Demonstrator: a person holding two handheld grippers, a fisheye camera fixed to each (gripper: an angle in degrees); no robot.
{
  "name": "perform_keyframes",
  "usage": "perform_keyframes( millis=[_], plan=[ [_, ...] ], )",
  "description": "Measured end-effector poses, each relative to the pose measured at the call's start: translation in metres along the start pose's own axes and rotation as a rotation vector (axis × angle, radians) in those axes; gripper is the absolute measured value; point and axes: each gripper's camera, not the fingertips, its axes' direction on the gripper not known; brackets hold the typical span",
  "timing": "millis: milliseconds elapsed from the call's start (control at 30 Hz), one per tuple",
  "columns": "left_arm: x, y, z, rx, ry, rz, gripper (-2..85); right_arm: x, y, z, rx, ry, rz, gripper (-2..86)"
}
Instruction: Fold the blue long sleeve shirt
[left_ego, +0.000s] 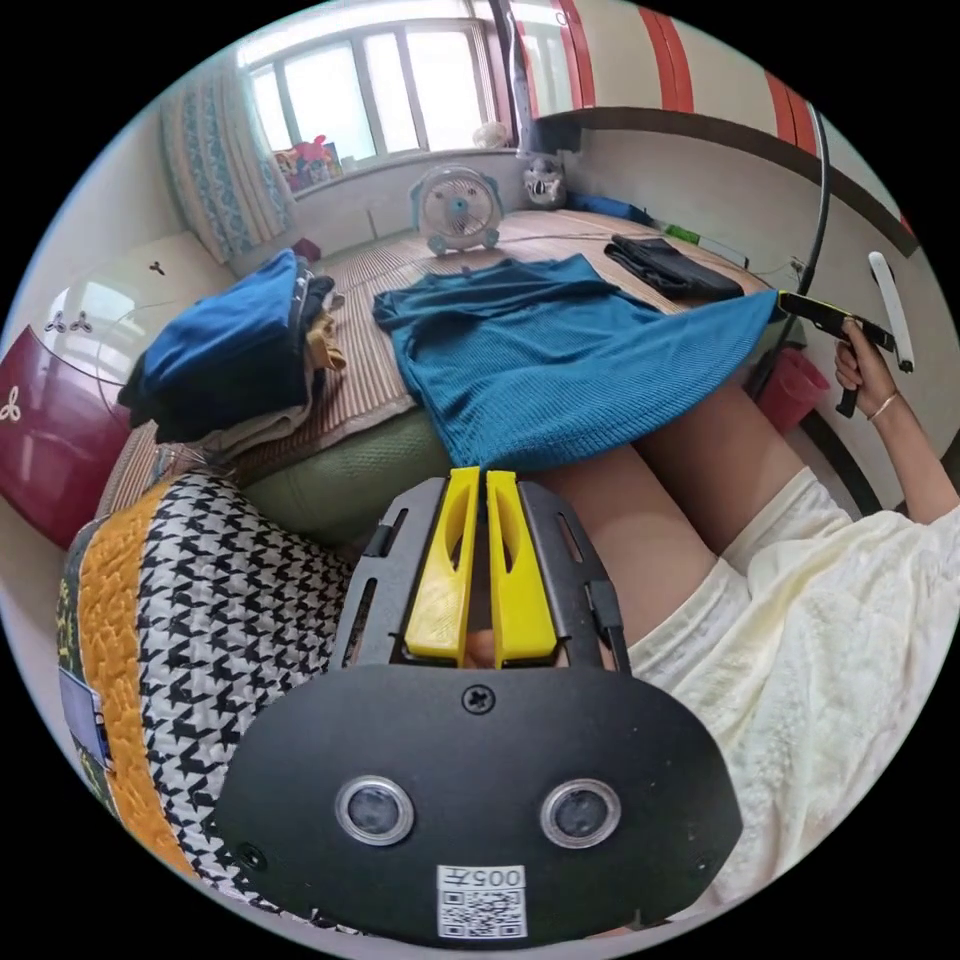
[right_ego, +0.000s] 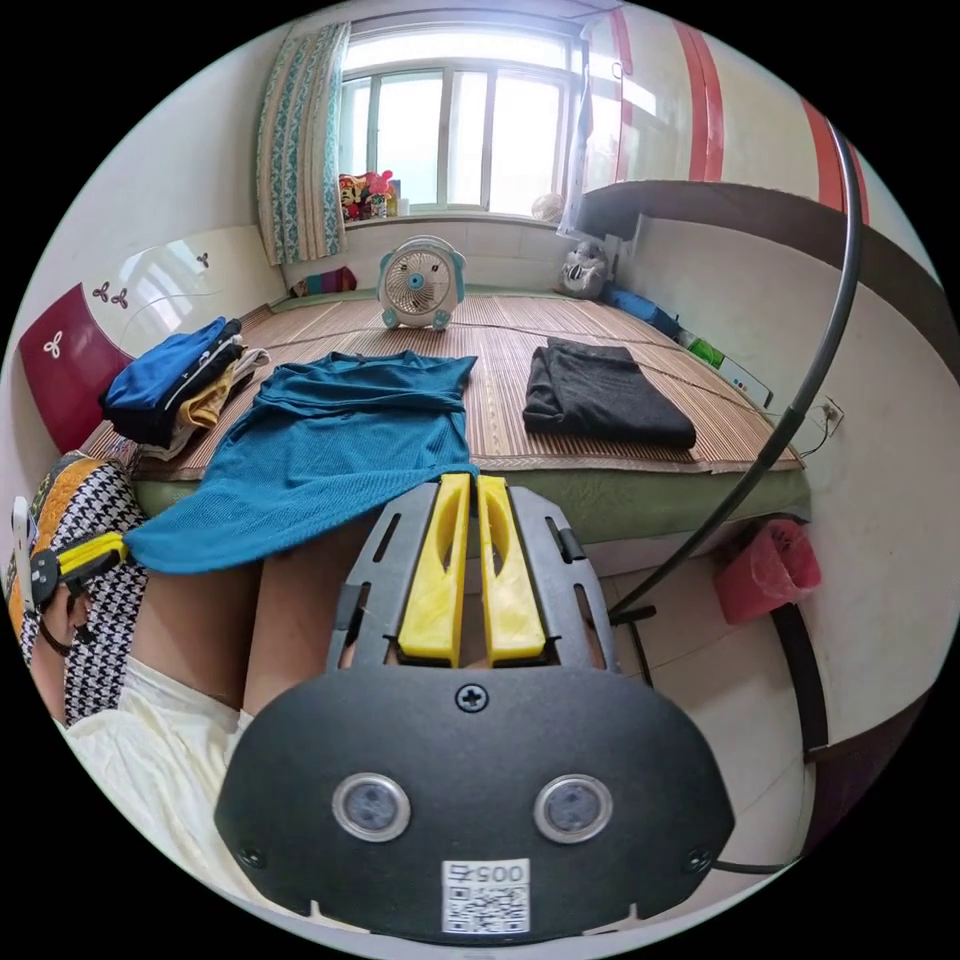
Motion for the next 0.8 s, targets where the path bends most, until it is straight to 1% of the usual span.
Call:
perform_keyframes(
  millis=[200, 300, 600, 800],
  plan=[
    [0.000, 0.000, -0.046, 0.152, -0.125, -0.015, 0.7, 0.001, -0.004, -0.016, 0.050, -0.006, -0.058, -1.4],
    [0.002, 0.000, -0.066, 0.216, -0.148, -0.017, 0.6, 0.004, -0.007, -0.025, 0.075, 0.000, -0.069, -1.4],
    [0.003, 0.001, -0.106, 0.346, -0.179, -0.031, 0.6, 0.014, -0.016, -0.057, 0.149, 0.009, -0.102, -1.5],
    [-0.007, -0.010, -0.118, 0.405, -0.179, -0.060, 0.6, 0.021, -0.036, -0.070, 0.209, 0.014, -0.098, -1.5]
  ],
)
